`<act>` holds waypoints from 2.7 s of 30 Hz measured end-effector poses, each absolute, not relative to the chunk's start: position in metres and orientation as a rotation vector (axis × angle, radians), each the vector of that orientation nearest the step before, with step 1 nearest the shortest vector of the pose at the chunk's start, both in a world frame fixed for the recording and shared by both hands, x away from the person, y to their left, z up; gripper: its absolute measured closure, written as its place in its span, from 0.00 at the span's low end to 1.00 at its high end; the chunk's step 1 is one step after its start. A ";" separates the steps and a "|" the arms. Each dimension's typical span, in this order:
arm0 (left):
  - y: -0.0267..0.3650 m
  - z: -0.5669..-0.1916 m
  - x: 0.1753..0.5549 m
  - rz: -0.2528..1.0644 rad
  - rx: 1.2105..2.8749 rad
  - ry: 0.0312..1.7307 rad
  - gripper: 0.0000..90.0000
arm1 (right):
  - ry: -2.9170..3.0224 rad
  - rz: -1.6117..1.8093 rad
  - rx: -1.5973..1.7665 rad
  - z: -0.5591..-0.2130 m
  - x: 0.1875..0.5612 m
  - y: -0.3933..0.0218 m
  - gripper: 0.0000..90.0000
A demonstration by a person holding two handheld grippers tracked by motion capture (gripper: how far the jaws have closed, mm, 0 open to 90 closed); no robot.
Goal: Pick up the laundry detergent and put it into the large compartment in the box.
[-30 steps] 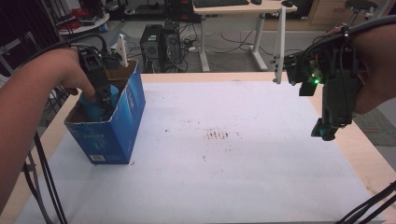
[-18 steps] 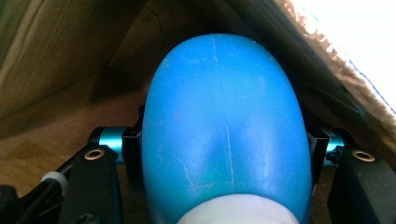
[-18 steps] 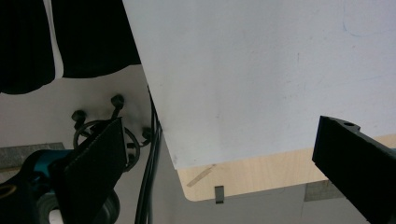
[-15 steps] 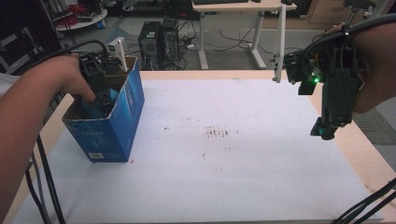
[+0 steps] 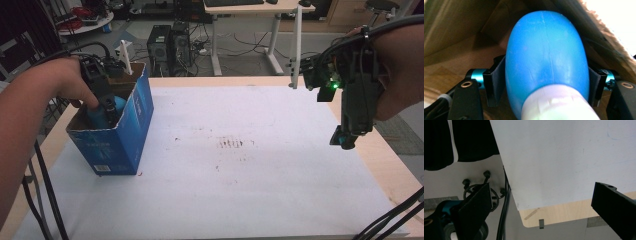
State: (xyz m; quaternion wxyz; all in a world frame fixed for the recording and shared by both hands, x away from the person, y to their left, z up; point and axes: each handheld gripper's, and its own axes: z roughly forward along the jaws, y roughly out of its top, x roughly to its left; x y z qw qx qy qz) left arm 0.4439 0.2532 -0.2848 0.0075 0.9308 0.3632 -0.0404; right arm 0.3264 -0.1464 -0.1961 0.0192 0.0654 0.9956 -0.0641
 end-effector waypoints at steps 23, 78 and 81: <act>0.247 -0.234 0.434 -0.040 2.899 1.078 0.18 | 3.093 -0.203 0.205 -0.196 0.325 -0.151 0.03; 0.116 -0.200 0.397 -0.119 3.070 0.382 0.02 | 3.105 -0.198 0.214 -0.197 0.328 -0.146 0.03; 0.110 -0.211 0.399 -0.143 3.065 0.351 0.02 | 3.108 -0.196 0.192 -0.197 0.331 -0.145 0.03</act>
